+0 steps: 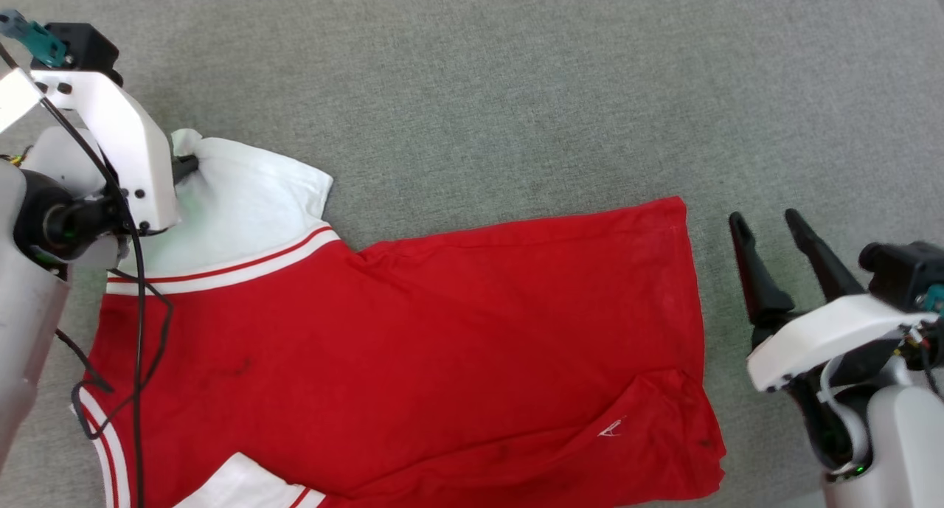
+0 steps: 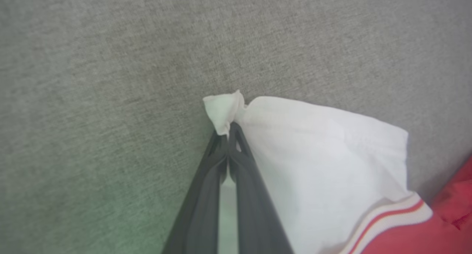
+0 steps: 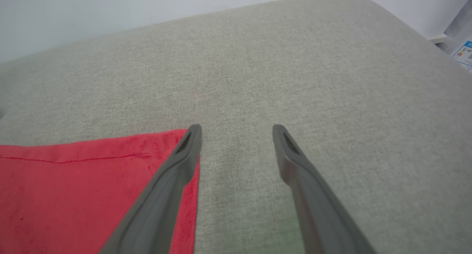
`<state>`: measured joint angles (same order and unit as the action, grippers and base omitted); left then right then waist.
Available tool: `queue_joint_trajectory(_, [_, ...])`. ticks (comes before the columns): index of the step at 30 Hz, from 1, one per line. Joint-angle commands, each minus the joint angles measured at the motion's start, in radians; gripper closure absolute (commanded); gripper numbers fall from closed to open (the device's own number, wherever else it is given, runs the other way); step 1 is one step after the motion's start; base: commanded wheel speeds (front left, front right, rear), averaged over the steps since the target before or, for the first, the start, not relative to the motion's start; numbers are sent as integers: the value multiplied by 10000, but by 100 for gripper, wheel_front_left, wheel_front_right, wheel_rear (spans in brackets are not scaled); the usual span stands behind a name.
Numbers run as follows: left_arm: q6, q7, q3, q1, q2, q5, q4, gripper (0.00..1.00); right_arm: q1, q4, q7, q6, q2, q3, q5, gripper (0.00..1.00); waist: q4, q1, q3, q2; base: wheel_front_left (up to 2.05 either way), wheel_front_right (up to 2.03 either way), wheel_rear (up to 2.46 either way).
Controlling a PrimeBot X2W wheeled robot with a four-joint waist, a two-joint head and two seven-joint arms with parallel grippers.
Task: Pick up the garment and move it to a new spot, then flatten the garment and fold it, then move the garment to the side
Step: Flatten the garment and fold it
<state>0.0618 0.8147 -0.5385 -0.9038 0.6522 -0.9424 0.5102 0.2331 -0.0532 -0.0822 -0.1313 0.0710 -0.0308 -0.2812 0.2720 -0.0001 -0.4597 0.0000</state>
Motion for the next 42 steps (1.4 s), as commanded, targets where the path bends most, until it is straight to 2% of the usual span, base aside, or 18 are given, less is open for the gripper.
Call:
queue_joint_trajectory(1, [101,-21,-247,569,-322,-34,192,100,310,-201,-332,11,220,-76,-230,0,-142,1,179,0,0,0,0])
queue_joint_trajectory(8, [260,-817,-100,47,-407,159,-122,100,984,-1256,-3262,11,1573,294,-1211,0,-696,1,779,0,0,0,0])
queue_joint_trajectory(12, [318,-1220,-181,-50,-503,320,-405,100,1357,-1396,-4531,11,2088,680,-1677,0,-1084,1,921,0,0,0,0])
queue_joint_trajectory(18, [357,-1578,-237,-72,-535,469,-922,100,1917,-1591,-5394,11,2385,1245,-1989,0,-1538,1,732,0,0,0,0])
queue_joint_trajectory(26, [396,-1852,-209,151,-518,414,-1162,100,2143,-2778,-6305,6,2308,2268,-2180,0,-1852,1,426,0,0,0,0])
queue_joint_trajectory(27, [401,-1869,-207,184,-511,390,-1155,100,2096,-2970,-6507,0,2256,2408,-2235,63,-1873,1,421,0,0,0,0])
queue_joint_trajectory(28, [407,-1883,-207,193,-500,366,-1156,100,2046,-3126,-6688,-8,2219,2524,-2299,93,-1892,1,417,0,0,0,0])
queue_joint_trajectory(29, [420,-1924,-209,206,-500,355,-1150,100,2037,-3203,-6751,-8,2201,2583,-2348,100,-1909,1,425,0,0,0,0])
queue_joint_trajectory(37, [459,-2561,-160,493,-568,356,-964,100,2659,-2938,-6366,9,2658,2211,-2326,100,-2014,1,934,0,0,0,0])
queue_joint_trajectory(42, [494,-3207,-95,670,-591,448,-890,100,2598,-2369,-5894,12,2829,1632,-2016,100,-2194,1,1583,0,0,0,0])
